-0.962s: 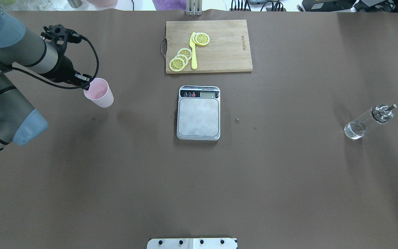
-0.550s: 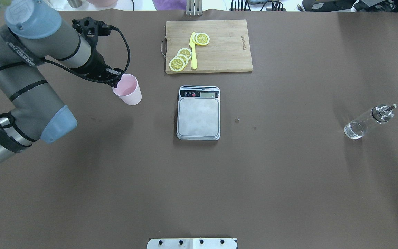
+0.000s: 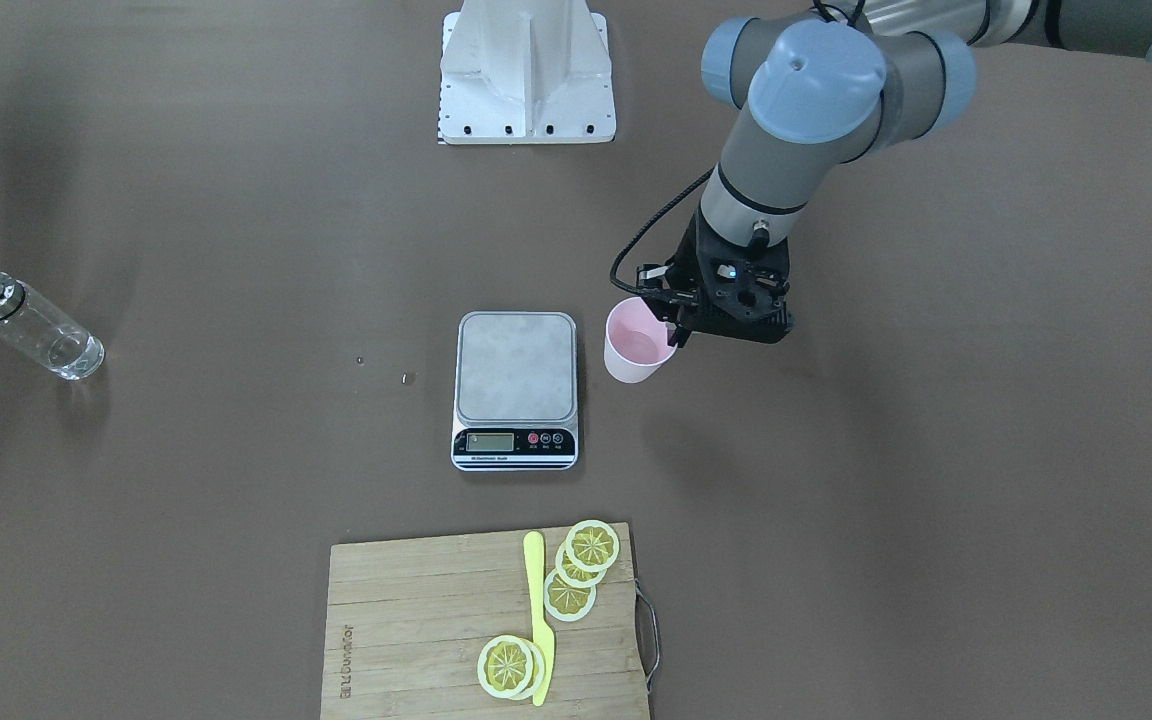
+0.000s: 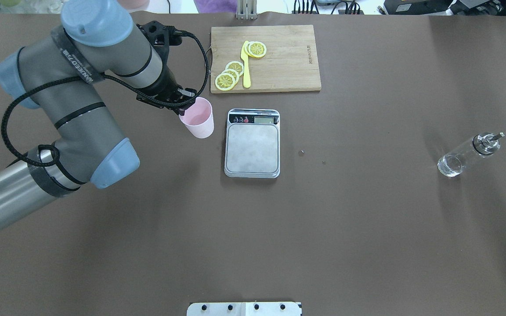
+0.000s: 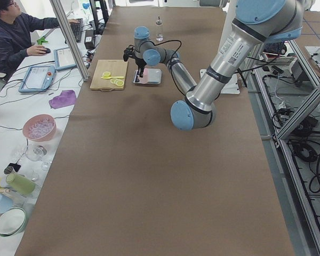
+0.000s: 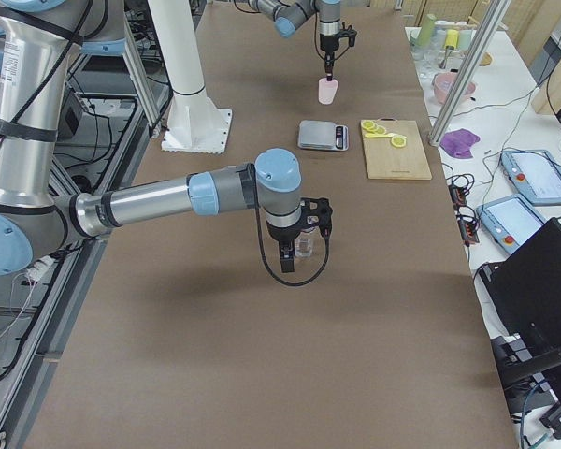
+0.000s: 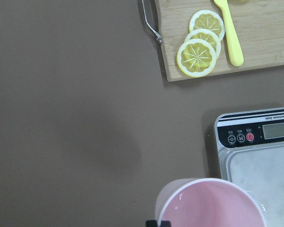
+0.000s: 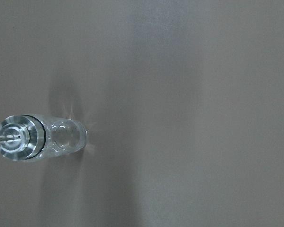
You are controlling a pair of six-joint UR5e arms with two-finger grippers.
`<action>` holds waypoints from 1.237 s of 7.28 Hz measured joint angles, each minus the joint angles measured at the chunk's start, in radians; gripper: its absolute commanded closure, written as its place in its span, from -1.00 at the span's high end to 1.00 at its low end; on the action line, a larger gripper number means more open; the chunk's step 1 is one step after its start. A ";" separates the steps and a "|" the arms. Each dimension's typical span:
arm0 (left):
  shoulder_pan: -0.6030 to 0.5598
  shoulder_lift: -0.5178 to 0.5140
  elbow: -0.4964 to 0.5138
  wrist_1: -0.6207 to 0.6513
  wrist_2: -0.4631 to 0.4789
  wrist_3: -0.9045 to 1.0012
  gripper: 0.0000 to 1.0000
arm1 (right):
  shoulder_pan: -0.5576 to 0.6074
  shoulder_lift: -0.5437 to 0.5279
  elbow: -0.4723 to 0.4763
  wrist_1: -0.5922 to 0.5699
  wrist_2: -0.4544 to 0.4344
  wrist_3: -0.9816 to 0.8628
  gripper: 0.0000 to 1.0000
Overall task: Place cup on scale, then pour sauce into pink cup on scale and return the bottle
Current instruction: 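Carry the pink cup with the left gripper onto the scale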
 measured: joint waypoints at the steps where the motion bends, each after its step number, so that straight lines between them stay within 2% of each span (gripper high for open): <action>1: 0.023 -0.021 0.004 0.004 0.013 -0.027 -1.00 | 0.000 0.000 0.000 0.000 0.000 0.000 1.00; 3: 0.086 -0.080 0.047 0.006 0.068 -0.075 -1.00 | 0.000 0.000 0.000 0.000 0.000 0.000 1.00; 6: 0.129 -0.179 0.164 0.005 0.124 -0.107 -1.00 | 0.000 0.000 0.000 0.000 0.000 0.000 1.00; 9: 0.139 -0.197 0.199 0.004 0.150 -0.109 -1.00 | 0.000 -0.002 0.000 0.000 0.000 0.000 1.00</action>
